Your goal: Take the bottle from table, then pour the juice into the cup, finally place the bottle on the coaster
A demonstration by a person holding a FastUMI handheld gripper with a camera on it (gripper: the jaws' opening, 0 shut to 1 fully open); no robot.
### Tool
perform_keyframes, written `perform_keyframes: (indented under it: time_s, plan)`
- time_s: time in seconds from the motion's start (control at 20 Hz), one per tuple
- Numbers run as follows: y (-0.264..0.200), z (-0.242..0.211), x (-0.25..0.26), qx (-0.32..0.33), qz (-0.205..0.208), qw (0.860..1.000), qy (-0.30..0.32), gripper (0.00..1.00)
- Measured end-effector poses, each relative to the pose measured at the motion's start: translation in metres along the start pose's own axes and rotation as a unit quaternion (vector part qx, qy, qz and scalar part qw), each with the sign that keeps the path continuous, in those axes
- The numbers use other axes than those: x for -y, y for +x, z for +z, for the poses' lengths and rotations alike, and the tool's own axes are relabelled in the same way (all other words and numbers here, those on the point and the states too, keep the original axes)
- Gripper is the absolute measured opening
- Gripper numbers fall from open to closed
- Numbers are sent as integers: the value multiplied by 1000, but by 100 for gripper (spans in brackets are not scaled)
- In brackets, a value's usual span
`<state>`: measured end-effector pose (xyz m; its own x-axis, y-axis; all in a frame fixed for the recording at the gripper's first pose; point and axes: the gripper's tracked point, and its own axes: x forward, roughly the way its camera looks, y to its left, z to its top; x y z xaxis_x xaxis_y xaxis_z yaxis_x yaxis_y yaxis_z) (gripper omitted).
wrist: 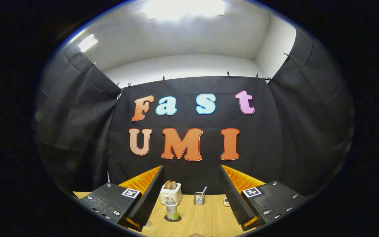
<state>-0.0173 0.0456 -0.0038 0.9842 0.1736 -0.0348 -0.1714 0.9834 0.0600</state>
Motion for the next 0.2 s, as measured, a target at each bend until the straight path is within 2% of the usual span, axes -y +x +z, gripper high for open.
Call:
perform_keyframes:
  time_s: [0.2]
  plan:
    - [-1, 0, -2, 3, -1, 1000, -3, 97]
